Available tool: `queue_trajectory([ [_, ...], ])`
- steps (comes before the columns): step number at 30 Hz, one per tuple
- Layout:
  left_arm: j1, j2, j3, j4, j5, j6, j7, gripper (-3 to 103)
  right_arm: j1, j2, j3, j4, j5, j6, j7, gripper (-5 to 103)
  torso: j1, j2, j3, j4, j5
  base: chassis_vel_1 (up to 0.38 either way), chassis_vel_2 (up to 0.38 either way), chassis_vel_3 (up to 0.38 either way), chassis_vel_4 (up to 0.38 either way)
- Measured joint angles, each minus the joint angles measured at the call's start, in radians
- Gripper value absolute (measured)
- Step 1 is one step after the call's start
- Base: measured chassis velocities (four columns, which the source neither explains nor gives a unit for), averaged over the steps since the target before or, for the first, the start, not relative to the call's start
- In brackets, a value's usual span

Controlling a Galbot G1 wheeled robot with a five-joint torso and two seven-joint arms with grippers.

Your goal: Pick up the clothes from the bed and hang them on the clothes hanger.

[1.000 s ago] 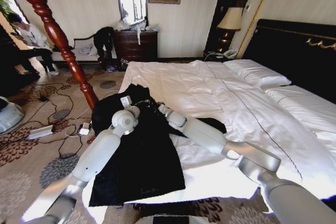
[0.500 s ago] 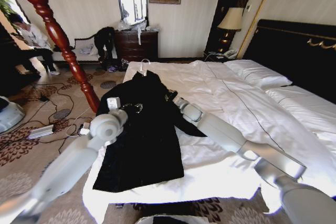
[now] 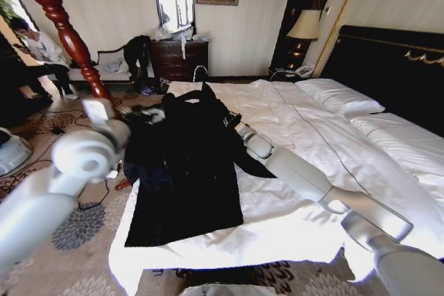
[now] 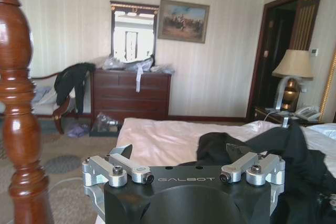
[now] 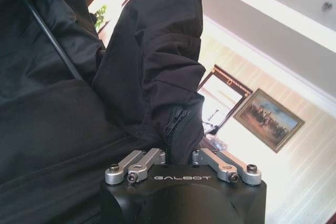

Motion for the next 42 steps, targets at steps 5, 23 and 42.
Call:
queue_trajectory([
  [5, 0.01, 0.096, -0.026, 0.054, -0.106, 0.041, 0.025, 100, 0.0, -0.012, 0.005, 0.02, -0.019, 0.021, 0.009, 17, 0.0, 0.0, 0.0, 0.0003, 0.0, 0.0, 0.0, 0.0, 0.0],
  [23, -0.018, 0.164, 0.042, 0.112, -0.158, 0.094, 0.296, 100, -0.014, -0.018, 0.02, 0.067, -0.114, 0.094, 0.02, 17, 0.0, 0.0, 0.0, -0.0004, 0.0003, 0.0, 0.0, 0.0, 0.0],
  [42, -0.007, 0.172, 0.021, 0.047, -0.163, 0.085, 0.312, 100, -0.008, -0.024, 0.008, 0.07, -0.121, 0.12, 0.002, 18, 0.0, 0.0, 0.0, -0.0003, 0.0003, 0.0, 0.0, 0.0, 0.0],
])
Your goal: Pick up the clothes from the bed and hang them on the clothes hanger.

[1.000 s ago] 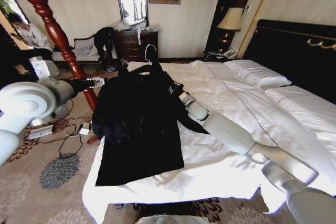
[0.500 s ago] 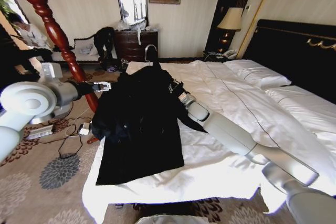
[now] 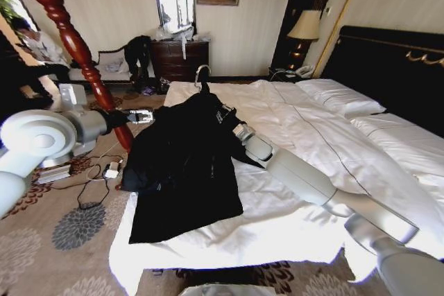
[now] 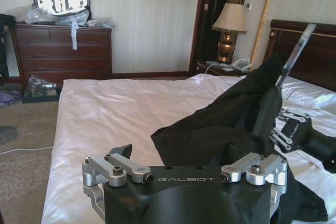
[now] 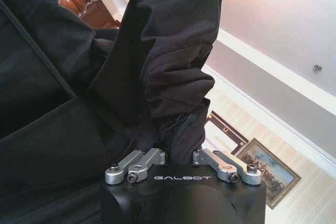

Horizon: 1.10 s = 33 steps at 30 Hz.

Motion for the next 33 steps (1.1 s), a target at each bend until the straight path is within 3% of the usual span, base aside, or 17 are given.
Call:
queue_trajectory([
  [6, -0.003, 0.005, -0.02, -0.067, -0.06, 0.02, -0.034, 100, -0.007, -0.02, 0.012, -0.004, 0.001, 0.0, -0.001, 18, 0.0, 0.0, 0.0, 0.0002, -0.0001, 0.0, 0.0, 0.0, 0.0],
  [15, 0.011, 0.003, 0.004, -0.126, -0.081, 0.041, -0.041, 100, -0.013, -0.042, 0.021, 0.013, 0.005, -0.001, 0.002, 18, 0.0, 0.0, 0.0, 0.0005, -0.0001, 0.0, 0.0, 0.0, 0.0],
  [32, -0.051, -0.079, 0.146, -0.041, 0.061, 0.042, -0.04, 103, 0.038, 0.012, -0.026, 0.035, -0.009, -0.027, 0.003, 18, 0.0, 0.0, 0.0, 0.0, -0.0001, 0.0, 0.0, 0.0, 0.0],
  [33, -0.054, -0.083, 0.157, -0.032, 0.078, 0.042, -0.038, 100, 0.039, 0.018, -0.03, 0.038, -0.009, -0.034, 0.005, 18, 0.0, 0.0, 0.0, 0.0, -0.0002, 0.0, 0.0, 0.0, 0.0],
])
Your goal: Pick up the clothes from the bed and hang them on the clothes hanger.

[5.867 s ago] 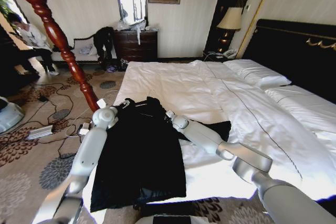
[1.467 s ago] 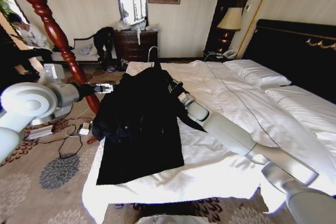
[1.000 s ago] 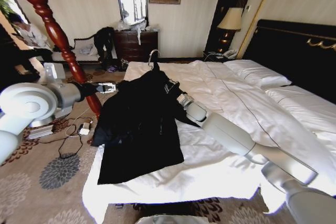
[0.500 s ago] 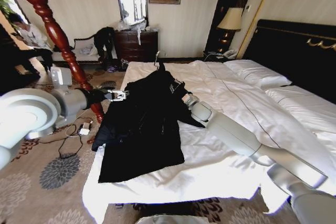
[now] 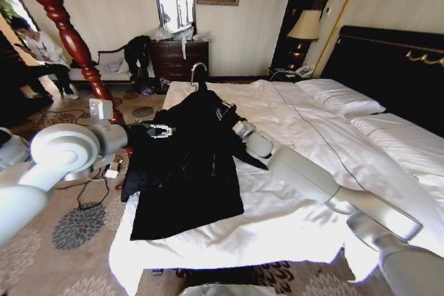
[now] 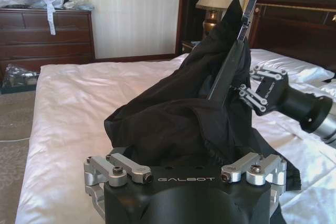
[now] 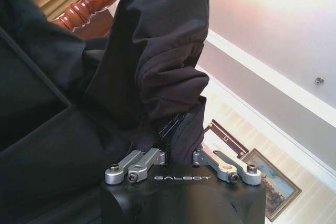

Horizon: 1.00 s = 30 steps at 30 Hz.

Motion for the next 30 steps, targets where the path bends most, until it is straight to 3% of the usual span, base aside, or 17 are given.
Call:
queue_trajectory([
  [2, 0.0, -0.003, 0.009, 0.008, 0.025, -0.007, 0.002, 89, 0.002, 0.004, -0.004, 0.001, 0.0, -0.005, 0.003, 18, 0.0, 0.0, 0.0, 0.0005, 0.0, 0.0, 0.0, 0.0, 0.0],
  [4, 0.001, -0.004, 0.011, 0.011, 0.032, -0.01, 0.004, 89, 0.003, 0.005, -0.005, 0.001, 0.0, -0.006, 0.004, 18, 0.0, 0.0, 0.0, 0.0005, -0.0001, 0.0, 0.0, 0.0, 0.0],
  [8, -0.057, -0.035, 0.067, 0.043, 0.055, -0.029, 0.012, 68, 0.011, 0.018, -0.017, 0.006, -0.003, -0.003, 0.003, 19, 0.0, 0.0, 0.0, 0.0007, 0.0001, 0.0, 0.0, 0.0, 0.0],
  [10, -0.069, -0.04, 0.075, 0.048, 0.056, -0.03, 0.011, 68, 0.012, 0.019, -0.017, 0.006, -0.003, -0.003, 0.003, 19, 0.0, 0.0, 0.0, 0.0008, 0.0001, 0.0, 0.0, 0.0, 0.0],
  [14, -0.202, -0.099, 0.165, 0.093, 0.043, -0.03, -0.002, 46, 0.005, 0.02, -0.023, 0.018, -0.01, 0.002, 0.003, 19, 0.0, 0.0, 0.0, 0.0001, 0.0001, 0.0, 0.0, 0.0, 0.0],
  [15, -0.202, -0.099, 0.165, 0.093, 0.043, -0.03, -0.002, 46, 0.005, 0.02, -0.023, 0.018, -0.01, 0.002, 0.003, 19, 0.0, 0.0, 0.0, 0.0001, 0.0001, 0.0, 0.0, 0.0, 0.0],
  [17, -0.264, -0.122, 0.212, 0.115, 0.033, -0.026, -0.005, 36, -0.006, 0.012, -0.023, 0.023, -0.015, 0.009, 0.003, 19, 0.0, 0.0, 0.0, 0.0001, 0.0002, 0.0, 0.0, 0.0, 0.0],
  [23, -0.303, -0.155, 0.247, 0.125, 0.014, -0.02, -0.019, 26, -0.021, -0.007, -0.009, 0.029, -0.024, 0.025, -0.002, 19, 0.0, 0.0, 0.0, 0.0, 0.0002, 0.0, 0.0, 0.0, 0.0],
  [30, -0.285, -0.157, 0.242, 0.119, 0.014, -0.023, -0.028, 26, -0.024, -0.013, 0.002, 0.028, -0.025, 0.044, -0.008, 19, 0.0, 0.0, 0.0, 0.0003, 0.0001, 0.0, 0.0, 0.0, 0.0],
])
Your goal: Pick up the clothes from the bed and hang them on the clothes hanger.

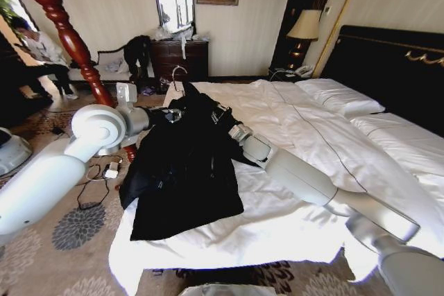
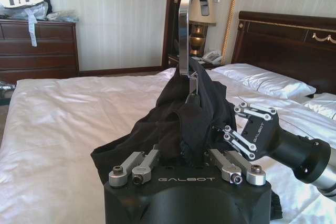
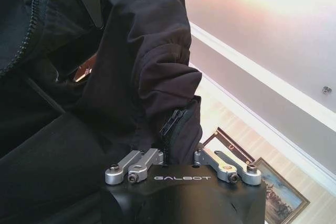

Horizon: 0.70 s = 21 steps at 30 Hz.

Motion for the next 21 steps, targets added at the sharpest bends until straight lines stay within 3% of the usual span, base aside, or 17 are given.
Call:
queue_trajectory([
  [4, 0.008, 0.013, -0.017, -0.002, 0.001, -0.011, 0.0, 26, -0.002, 0.003, 0.0, -0.003, 0.015, 0.0, 0.018, 16, 0.0, 0.0, 0.0, -0.0001, 0.0, 0.0, 0.0, 0.0, 0.0],
  [10, 0.039, 0.08, -0.06, -0.008, 0.026, -0.025, 0.012, 19, -0.01, -0.004, 0.004, 0.005, 0.11, -0.032, 0.085, 41, 0.0, 0.0, 0.0, 0.0001, -0.0002, 0.0, 0.0, 0.0, 0.0],
  [11, 0.044, 0.088, -0.069, -0.008, 0.026, -0.026, 0.016, 19, -0.011, -0.006, 0.004, 0.01, 0.131, -0.039, 0.094, 41, 0.0, 0.0, 0.0, 0.0001, -0.0002, 0.0, 0.0, 0.0, 0.0],
  [13, 0.056, 0.121, -0.094, -0.007, 0.028, -0.026, 0.031, 19, -0.022, -0.018, 0.009, 0.035, 0.242, -0.07, 0.14, 51, 0.0, 0.0, 0.0, 0.0, -0.0002, 0.0, 0.0, 0.0, 0.0],
  [14, 0.056, 0.121, -0.094, -0.007, 0.028, -0.026, 0.031, 19, -0.022, -0.018, 0.009, 0.035, 0.242, -0.07, 0.14, 51, 0.0, 0.0, 0.0, 0.0, -0.0002, 0.0, 0.0, 0.0, 0.0],
  [18, 0.051, 0.183, -0.109, 0.014, 0.04, -0.029, 0.061, 19, -0.053, -0.041, 0.042, 0.084, 0.375, -0.095, 0.218, 68, 0.0, 0.0, 0.0, 0.0, -0.0001, 0.0, 0.0, 0.0, 0.0],
  [19, 0.051, 0.183, -0.109, 0.014, 0.04, -0.029, 0.061, 19, -0.053, -0.041, 0.042, 0.084, 0.375, -0.095, 0.218, 68, 0.0, 0.0, 0.0, 0.0, -0.0001, 0.0, 0.0, 0.0, 0.0],
  [21, 0.031, 0.209, -0.107, 0.037, 0.046, -0.029, 0.078, 19, -0.073, -0.054, 0.068, 0.103, 0.395, -0.095, 0.233, 79, 0.0, 0.0, 0.0, -0.0002, -0.0002, 0.0, 0.0, 0.0, 0.0],
])
